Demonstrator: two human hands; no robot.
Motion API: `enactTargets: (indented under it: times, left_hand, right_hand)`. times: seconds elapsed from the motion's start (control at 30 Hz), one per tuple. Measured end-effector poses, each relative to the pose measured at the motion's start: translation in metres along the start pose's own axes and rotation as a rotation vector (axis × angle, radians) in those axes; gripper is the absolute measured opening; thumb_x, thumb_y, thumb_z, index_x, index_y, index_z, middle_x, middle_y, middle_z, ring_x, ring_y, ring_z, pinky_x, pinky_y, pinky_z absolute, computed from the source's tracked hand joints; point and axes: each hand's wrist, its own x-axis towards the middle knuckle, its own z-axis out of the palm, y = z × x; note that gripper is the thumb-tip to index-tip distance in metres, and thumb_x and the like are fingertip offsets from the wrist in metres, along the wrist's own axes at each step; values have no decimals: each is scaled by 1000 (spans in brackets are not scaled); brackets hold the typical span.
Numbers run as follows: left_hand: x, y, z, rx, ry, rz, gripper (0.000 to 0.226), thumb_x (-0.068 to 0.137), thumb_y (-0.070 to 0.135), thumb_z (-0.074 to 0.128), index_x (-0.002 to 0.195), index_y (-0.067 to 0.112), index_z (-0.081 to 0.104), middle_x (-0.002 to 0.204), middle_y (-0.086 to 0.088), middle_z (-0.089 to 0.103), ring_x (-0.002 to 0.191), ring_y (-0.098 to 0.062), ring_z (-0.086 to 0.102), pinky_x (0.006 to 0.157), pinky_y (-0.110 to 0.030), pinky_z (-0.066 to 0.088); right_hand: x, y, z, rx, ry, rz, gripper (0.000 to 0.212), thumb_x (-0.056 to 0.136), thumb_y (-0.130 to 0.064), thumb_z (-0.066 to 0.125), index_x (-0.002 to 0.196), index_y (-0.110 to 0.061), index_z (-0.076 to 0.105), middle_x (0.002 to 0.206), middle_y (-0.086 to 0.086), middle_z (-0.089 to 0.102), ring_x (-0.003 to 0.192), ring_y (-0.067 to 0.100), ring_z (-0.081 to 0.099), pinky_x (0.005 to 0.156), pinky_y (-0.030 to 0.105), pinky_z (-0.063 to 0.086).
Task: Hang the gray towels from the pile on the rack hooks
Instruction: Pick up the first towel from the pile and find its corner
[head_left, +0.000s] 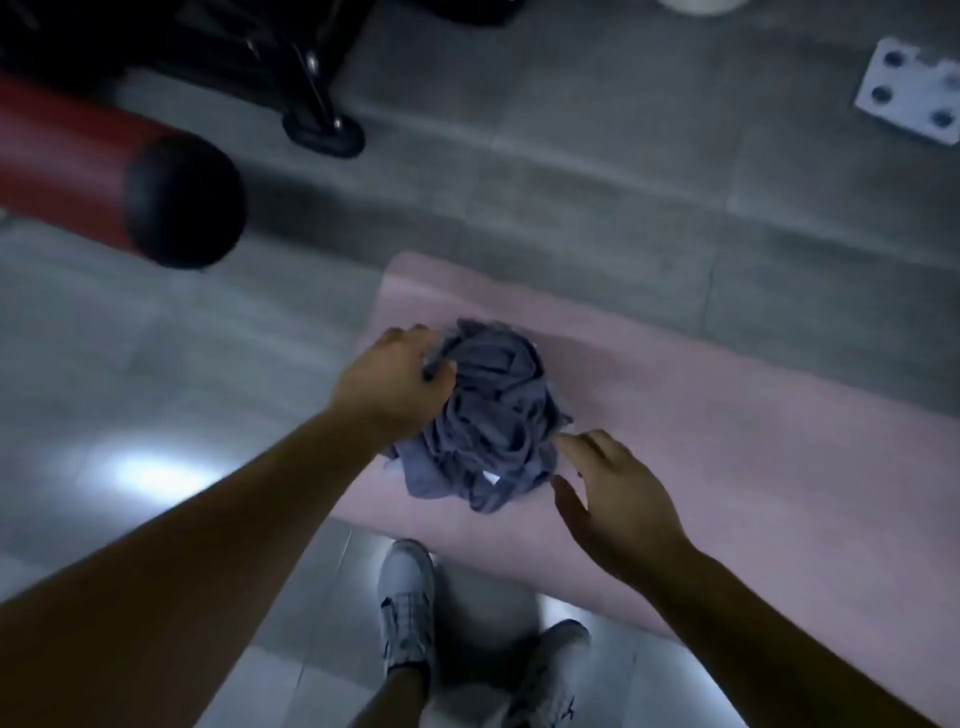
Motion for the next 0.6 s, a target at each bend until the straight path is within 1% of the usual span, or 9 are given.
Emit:
enactTargets:
  times: [0.07, 0.13, 0.17, 0.23, 0.33, 0.4, 0.47, 0.53, 0.6]
  left_hand:
    - [20, -22, 29, 28, -25, 8, 33, 86, 47, 51, 104, 21, 57, 102, -12, 61, 92, -37, 62, 81, -42, 54]
    - [37, -44, 57, 58, -93, 2, 32, 85, 46, 50, 104, 21, 56, 110, -12, 58, 97, -36, 60, 83, -44, 54]
    - [44, -55, 72, 71, -111, 21, 34, 84, 48, 49, 104, 21, 56, 113, -11, 56, 101, -36, 59, 82, -45, 54]
    - [55, -72, 94, 101, -150, 21, 42, 85, 50, 51, 115, 21, 57, 126, -11, 51, 109, -37, 56, 85, -47, 53]
    - [67, -92, 114, 105, -169, -7, 56, 86, 53, 51, 132, 22, 50, 139, -15, 44, 118, -41, 52, 94, -53, 50]
    - [68, -98, 122, 51, -161, -16, 66, 81, 61, 44, 138, 27, 45, 141, -15, 44, 119, -42, 52, 96, -54, 48]
    - [72, -104, 127, -33, -168, -13, 69, 82, 64, 42, 142, 29, 41, 140, -15, 49, 117, -41, 54, 96, -52, 49]
    - [77, -108, 130, -89, -173, 1, 63, 87, 60, 49, 141, 29, 42, 134, -14, 55, 114, -39, 57, 92, -44, 49]
    - [82, -107, 132, -125, -183, 8, 46, 94, 49, 56, 134, 28, 49, 120, -7, 60, 107, -33, 60, 84, -34, 45]
  right_hand:
    - [21, 11, 38, -28, -7, -18, 46, 93, -40, 44, 135, -22, 52, 121, 5, 60, 102, 25, 60, 81, 39, 54]
    - [39, 22, 74, -44, -23, -31, 44, 93, -38, 49, 133, -20, 52, 123, 6, 60, 105, 26, 60, 81, 40, 56]
    - [46, 28, 92, -45, -27, -36, 43, 93, -37, 53, 133, -20, 52, 125, 6, 59, 107, 27, 60, 82, 41, 56]
    - [57, 36, 120, -30, -25, -42, 45, 91, -34, 60, 134, -20, 52, 128, 6, 58, 111, 29, 59, 84, 41, 56]
    - [77, 41, 144, 8, 14, -28, 54, 90, -45, 55, 137, -19, 51, 136, 9, 52, 119, 32, 53, 90, 44, 54]
    - [91, 37, 152, 75, 61, -9, 62, 87, -53, 48, 138, -20, 52, 143, 10, 45, 126, 32, 43, 97, 47, 50]
    - [108, 31, 157, 123, 112, 12, 66, 85, -59, 47, 139, -22, 52, 149, 10, 38, 132, 33, 35, 104, 49, 44]
    - [130, 25, 158, 118, 162, 36, 70, 83, -65, 47, 141, -26, 53, 158, 8, 30, 140, 33, 27, 111, 51, 37]
    - [157, 26, 155, 83, 255, 33, 72, 81, -69, 47, 139, -28, 57, 161, 7, 30, 145, 34, 24, 115, 52, 32]
